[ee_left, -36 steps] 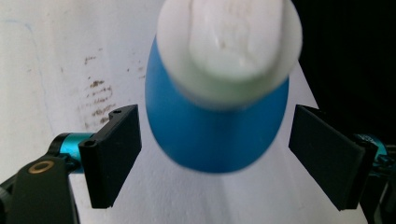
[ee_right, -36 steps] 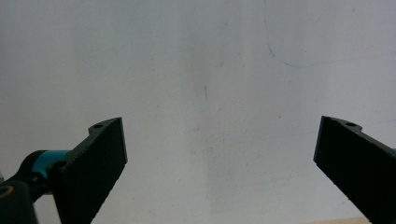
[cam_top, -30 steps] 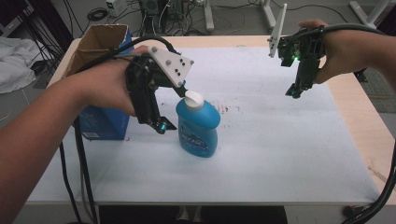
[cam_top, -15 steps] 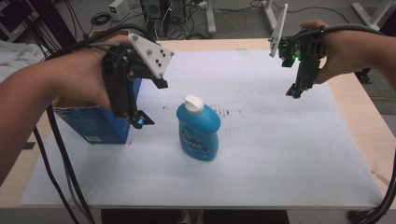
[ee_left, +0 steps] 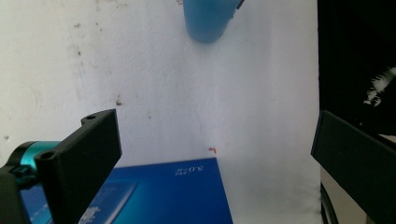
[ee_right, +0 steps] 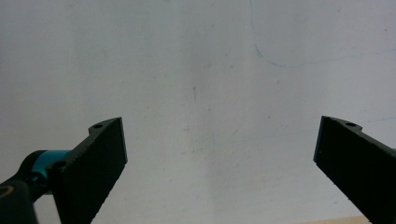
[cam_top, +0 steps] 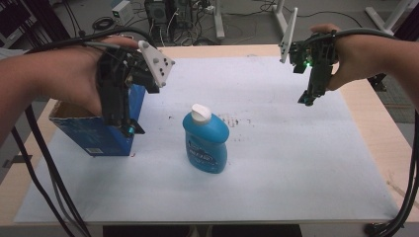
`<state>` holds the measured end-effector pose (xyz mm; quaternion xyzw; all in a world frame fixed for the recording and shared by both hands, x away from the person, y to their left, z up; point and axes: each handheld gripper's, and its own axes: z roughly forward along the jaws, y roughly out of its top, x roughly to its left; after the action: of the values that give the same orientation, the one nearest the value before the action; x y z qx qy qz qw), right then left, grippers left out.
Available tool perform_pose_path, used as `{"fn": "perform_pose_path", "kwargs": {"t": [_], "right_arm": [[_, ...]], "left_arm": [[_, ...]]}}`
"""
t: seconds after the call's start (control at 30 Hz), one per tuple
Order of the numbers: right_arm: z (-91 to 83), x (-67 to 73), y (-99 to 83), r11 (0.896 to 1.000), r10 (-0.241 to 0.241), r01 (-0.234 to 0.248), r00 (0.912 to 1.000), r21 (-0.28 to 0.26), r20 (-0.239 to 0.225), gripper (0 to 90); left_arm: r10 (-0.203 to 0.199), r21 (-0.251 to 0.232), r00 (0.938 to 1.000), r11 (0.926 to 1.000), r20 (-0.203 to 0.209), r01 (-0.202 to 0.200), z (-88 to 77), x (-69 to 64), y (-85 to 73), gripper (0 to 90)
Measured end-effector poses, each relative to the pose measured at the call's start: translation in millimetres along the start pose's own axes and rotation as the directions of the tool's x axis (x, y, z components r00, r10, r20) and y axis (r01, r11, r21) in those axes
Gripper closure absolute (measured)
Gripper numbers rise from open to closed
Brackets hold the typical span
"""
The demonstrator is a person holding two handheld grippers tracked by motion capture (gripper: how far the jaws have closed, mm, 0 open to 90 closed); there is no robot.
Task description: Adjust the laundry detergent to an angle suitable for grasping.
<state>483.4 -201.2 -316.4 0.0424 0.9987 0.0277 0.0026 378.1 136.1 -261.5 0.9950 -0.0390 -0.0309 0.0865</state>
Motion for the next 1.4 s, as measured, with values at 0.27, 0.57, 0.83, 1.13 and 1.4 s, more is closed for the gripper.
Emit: {"fn": "perform_pose_path", "kwargs": {"t": [0.27,0.57,0.83,1.13,1.4], "right_arm": [[0.1,-0.9,1.6,1.0,0.002,-0.002,1.0,-0.002,0.0,1.8],[0.2,-2.3,2.6,1.0,-0.003,0.003,1.0,-0.002,-0.001,1.8],[-1.9,-3.2,0.3,1.0,0.002,-0.002,1.0,-0.009,0.002,1.8],[-8.5,0.0,-2.3,1.0,0.014,-0.014,0.9998,-0.016,0.016,1.8],[-7.0,0.4,-0.8,1.0,0.004,-0.003,0.9998,-0.012,0.017,1.8]], "left_arm": [[-0.041,0.03,0.9991,0.9987,0.007,0.04,-16.0,1.5,3.5,1.6],[-0.043,0.053,0.9991,0.9977,-0.001,0.043,-29.1,4.3,11.0,1.6],[-0.081,0.055,0.9966,0.9952,0.013,0.081,-32.9,8.3,9.7,1.6],[-0.093,0.07,0.9954,0.9934,0.027,0.09,-31.5,7.5,10.8,1.6],[-0.098,0.068,0.9951,0.9929,0.01,0.097,-33.0,9.7,10.4,1.6]]}}
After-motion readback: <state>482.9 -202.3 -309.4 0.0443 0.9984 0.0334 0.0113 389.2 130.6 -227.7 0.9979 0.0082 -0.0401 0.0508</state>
